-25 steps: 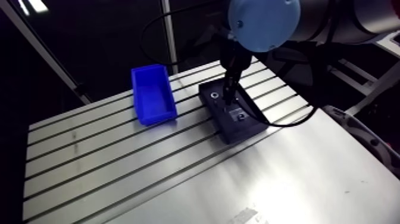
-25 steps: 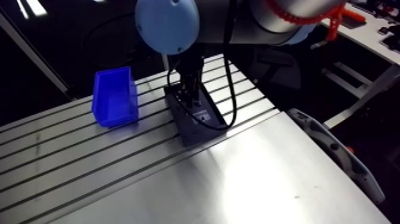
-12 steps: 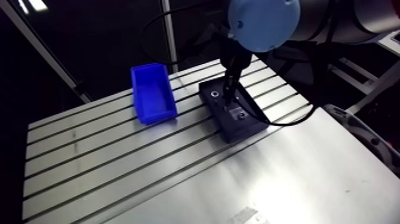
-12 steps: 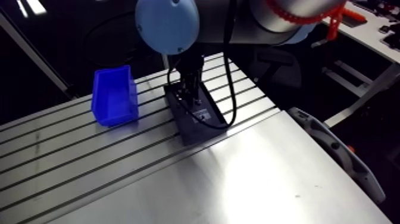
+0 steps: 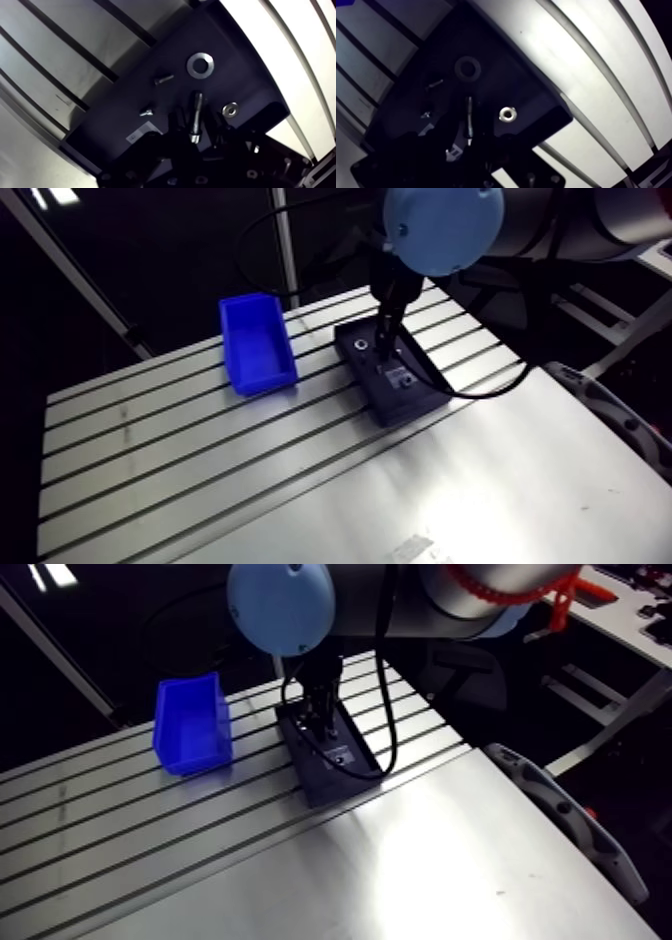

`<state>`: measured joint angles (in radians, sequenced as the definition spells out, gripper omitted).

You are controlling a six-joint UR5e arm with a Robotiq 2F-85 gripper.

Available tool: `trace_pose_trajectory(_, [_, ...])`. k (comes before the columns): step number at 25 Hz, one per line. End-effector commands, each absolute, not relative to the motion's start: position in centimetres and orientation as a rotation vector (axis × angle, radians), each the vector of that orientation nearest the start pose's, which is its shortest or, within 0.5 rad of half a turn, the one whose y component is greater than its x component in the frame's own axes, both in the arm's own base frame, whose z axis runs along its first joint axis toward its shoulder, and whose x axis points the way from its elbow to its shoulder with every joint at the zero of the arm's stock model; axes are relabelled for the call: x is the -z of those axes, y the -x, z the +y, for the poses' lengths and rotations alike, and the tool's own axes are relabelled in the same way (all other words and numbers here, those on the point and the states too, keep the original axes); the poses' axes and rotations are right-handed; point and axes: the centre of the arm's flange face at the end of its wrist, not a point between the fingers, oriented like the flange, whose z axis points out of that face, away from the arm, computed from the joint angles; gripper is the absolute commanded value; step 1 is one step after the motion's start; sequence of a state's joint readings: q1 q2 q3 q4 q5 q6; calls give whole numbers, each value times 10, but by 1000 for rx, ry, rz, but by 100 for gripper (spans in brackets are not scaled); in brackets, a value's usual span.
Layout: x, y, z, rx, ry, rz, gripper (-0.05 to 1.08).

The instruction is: Pick up the M10 bolt from the tray and put it into the blue bin.

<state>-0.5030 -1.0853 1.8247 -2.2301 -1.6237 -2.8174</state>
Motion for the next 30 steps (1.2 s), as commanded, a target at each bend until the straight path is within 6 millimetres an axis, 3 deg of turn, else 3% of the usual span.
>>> trace_pose_trajectory(1, [-167, 570, 167, 41, 1113, 2840, 68])
trace_pose_trajectory(30, [-165, 567, 165, 46, 1114, 2836, 81])
